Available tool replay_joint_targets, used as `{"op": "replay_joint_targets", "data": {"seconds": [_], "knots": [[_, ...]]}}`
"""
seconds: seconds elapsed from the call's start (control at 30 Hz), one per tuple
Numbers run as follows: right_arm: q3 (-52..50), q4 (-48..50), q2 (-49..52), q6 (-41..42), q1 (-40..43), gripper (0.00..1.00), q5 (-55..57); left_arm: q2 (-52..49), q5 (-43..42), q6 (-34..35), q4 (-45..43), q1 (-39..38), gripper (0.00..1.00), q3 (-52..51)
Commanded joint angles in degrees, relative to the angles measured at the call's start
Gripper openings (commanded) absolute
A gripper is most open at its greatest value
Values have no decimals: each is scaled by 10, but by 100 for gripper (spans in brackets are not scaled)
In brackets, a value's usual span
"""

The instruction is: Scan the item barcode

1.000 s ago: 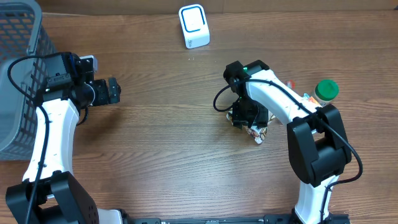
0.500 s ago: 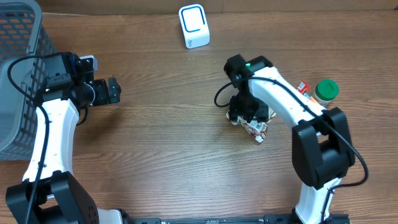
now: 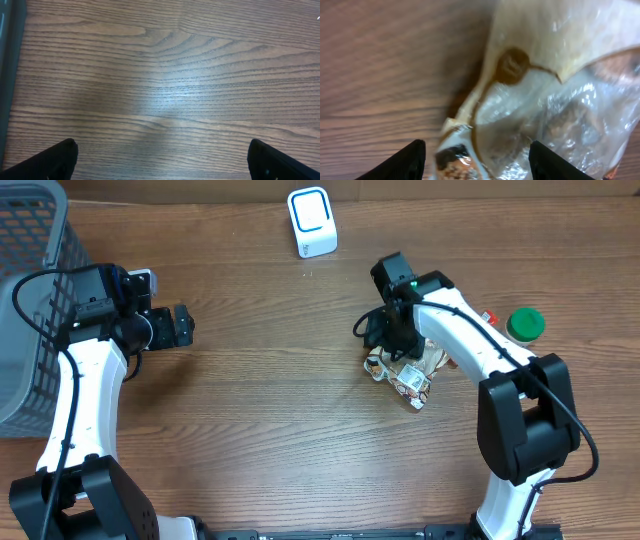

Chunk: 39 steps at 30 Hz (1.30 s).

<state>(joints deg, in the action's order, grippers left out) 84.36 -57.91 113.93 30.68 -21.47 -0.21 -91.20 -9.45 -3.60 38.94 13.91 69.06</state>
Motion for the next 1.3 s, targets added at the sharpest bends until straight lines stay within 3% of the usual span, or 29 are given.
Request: {"op": "replay_joint_targets", "data": {"seconds": [0.0, 0.5, 0.9, 1.27], "knots": [[-34, 11, -12, 9, -1, 68, 0, -3, -5, -7, -2, -1, 99, 8], [-55, -46, -12, -44, 11, 68, 79, -3, -5, -7, -2, -1, 100, 8], [-55, -50, -13, -55, 22, 65, 69, -3, -5, -7, -2, -1, 100, 8], [-55, -136, -13, -71, 25, 66, 173, -3, -5, -7, -2, -1, 100, 8]]}}
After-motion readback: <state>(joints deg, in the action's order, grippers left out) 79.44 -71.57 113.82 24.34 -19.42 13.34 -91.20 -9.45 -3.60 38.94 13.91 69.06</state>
